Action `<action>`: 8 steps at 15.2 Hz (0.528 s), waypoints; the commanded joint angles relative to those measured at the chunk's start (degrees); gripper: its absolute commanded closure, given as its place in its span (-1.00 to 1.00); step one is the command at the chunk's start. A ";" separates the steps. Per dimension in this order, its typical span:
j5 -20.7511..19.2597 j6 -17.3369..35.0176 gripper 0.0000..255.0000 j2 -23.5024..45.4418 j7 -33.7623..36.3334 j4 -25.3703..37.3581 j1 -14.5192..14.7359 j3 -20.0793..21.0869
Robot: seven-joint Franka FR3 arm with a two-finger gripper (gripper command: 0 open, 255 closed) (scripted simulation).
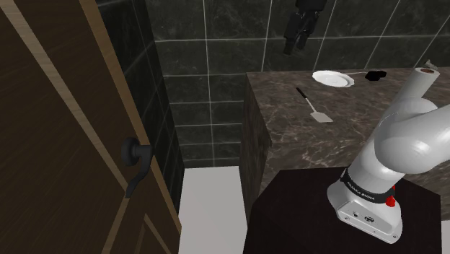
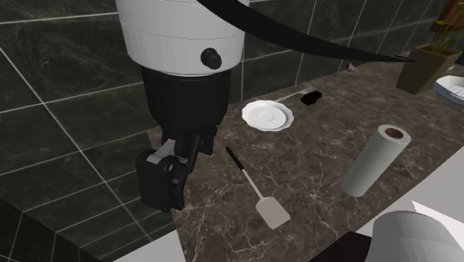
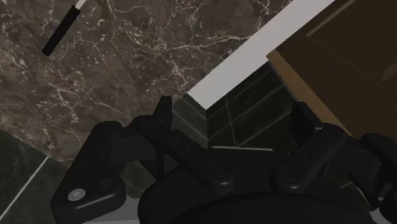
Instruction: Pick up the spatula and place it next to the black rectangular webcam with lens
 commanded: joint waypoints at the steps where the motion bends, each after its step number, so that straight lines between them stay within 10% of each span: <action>1: 0.00 0.00 -1.00 0.00 0.00 0.00 0.00 0.00; 8: -3.01 9.36 -1.00 0.98 6.63 -8.89 -6.71 -2.46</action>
